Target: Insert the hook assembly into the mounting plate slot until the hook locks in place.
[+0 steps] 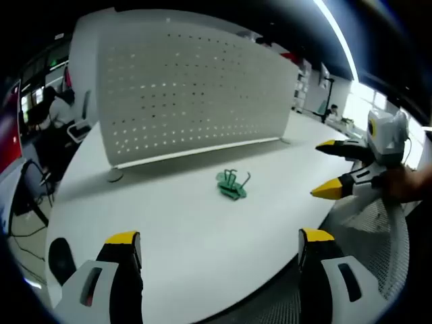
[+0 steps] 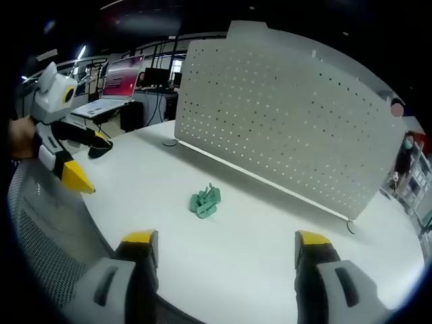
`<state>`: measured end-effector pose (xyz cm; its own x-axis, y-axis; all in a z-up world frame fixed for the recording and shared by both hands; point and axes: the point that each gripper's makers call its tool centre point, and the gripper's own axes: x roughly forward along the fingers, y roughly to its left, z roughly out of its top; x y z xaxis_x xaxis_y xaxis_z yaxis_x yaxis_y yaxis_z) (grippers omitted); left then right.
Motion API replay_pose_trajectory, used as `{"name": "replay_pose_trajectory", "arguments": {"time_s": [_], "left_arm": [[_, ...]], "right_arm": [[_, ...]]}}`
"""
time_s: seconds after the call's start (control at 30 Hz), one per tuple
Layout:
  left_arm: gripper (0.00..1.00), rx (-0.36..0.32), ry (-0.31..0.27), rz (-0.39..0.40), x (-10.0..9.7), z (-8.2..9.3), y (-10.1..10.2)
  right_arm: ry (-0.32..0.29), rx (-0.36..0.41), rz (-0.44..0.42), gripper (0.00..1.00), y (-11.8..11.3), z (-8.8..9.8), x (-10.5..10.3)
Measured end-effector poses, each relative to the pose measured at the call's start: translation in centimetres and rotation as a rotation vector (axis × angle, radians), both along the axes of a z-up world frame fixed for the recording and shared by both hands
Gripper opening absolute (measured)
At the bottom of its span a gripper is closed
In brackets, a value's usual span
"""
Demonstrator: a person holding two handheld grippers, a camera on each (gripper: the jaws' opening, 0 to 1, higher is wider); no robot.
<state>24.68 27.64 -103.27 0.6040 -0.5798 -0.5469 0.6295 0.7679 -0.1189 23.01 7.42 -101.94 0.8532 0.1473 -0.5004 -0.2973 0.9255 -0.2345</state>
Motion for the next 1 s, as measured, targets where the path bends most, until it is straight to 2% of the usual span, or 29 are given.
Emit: {"name": "replay_pose_trajectory", "arguments": {"time_s": [0.17,0.3,0.43,0.47,0.53,0.63,0.87,1.0], "left_arm": [[0.98,-0.011,-0.02,0.02,0.1,0.5,-0.3],[0.96,0.03,-0.038,-0.001,0.4,0.4,-0.8],[0.96,0.041,-0.019,-0.031,0.4,-0.1,-1.5],[0.96,0.038,-0.019,-0.029,0.4,-0.1,-1.5],[0.96,0.034,0.018,-0.03,0.1,-0.5,-1.5],[0.96,0.014,0.0,-0.023,0.3,-0.1,-1.4],[0.96,-0.02,0.023,0.013,0.7,-0.1,-0.9],[0.96,-0.013,0.025,0.005,0.5,-0.2,-1.1]], "right_arm": [[-0.048,-0.067,-0.009,0.74,-1.0,0.5,0.1],[-0.053,-0.048,-0.029,0.74,-1.8,0.7,0.2],[-0.043,-0.042,-0.039,0.75,-1.9,0.6,0.3],[-0.038,-0.034,-0.037,0.76,-1.8,0.5,0.3],[-0.046,-0.031,-0.04,0.77,-1.9,0.7,0.3],[-0.044,-0.018,-0.043,0.77,-1.9,0.7,0.3],[-0.017,0.011,-0.06,0.77,-2.2,0.2,0.4],[-0.005,0.018,-0.066,0.77,-2.3,-0.1,0.4]]}}
